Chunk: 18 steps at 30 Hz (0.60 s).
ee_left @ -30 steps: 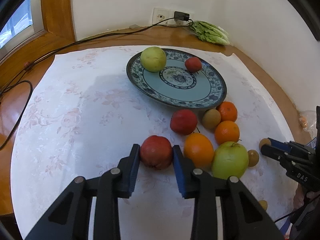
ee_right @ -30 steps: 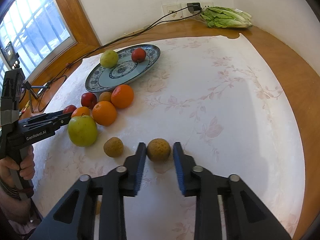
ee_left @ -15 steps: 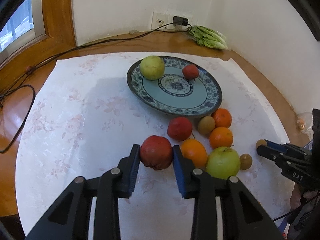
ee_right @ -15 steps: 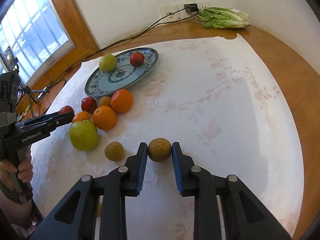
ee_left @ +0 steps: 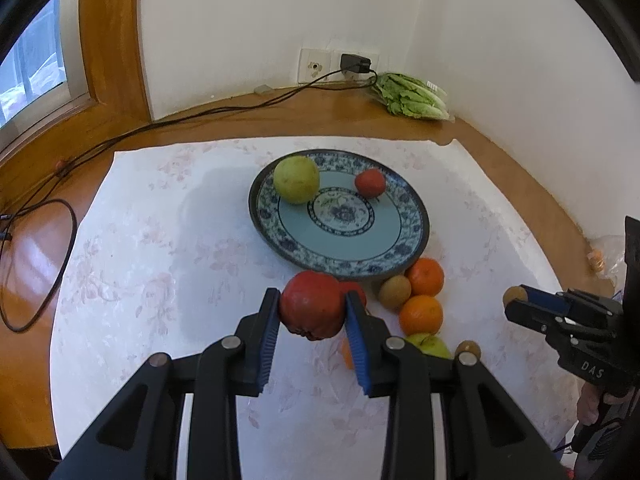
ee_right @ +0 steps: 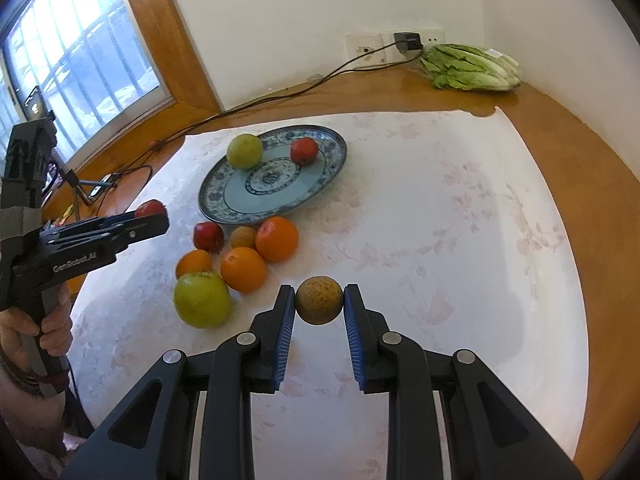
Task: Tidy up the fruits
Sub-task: 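Close right tool on brown round fruit while left tool grasps dark red apple, then carry brown fruit with right tool while left tool carries apple to plate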
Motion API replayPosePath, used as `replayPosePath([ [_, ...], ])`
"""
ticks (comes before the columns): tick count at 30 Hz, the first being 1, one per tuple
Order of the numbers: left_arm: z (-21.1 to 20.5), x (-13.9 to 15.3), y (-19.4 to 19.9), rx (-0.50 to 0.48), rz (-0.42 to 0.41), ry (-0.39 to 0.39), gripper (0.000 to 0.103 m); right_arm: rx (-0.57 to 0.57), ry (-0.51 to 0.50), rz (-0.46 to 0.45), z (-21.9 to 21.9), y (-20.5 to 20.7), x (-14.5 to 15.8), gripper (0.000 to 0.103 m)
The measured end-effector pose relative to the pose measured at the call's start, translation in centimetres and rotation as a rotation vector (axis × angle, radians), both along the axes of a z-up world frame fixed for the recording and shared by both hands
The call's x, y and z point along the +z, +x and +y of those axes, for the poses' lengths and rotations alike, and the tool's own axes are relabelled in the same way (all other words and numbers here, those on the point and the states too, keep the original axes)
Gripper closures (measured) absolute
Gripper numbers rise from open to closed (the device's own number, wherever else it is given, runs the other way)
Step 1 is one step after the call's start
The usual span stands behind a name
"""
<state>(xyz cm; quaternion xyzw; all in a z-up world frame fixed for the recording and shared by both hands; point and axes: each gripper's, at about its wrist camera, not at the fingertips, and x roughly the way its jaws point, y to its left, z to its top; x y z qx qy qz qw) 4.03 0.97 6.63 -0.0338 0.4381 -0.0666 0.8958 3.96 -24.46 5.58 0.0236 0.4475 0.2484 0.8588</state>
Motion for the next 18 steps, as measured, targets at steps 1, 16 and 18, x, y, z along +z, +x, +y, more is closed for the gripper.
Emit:
replayPosePath([
  [1, 0.0, 0.2, 0.2, 0.000, -0.002, 0.001, 0.069, 0.006, 0.001, -0.001, 0.1, 0.1, 0.3, 0.077],
  [16, -0.4, 0.8, 4.0, -0.003, -0.016, 0.016, 0.069, 0.043, -0.003, -0.077, 2.7, 3.0, 3.1, 0.077],
  [18, -0.5, 0.5, 4.7, -0.003, -0.013, 0.023, 0.069, 0.049, 0.000, -0.075, 3.1, 3.6, 3.1, 0.077],
])
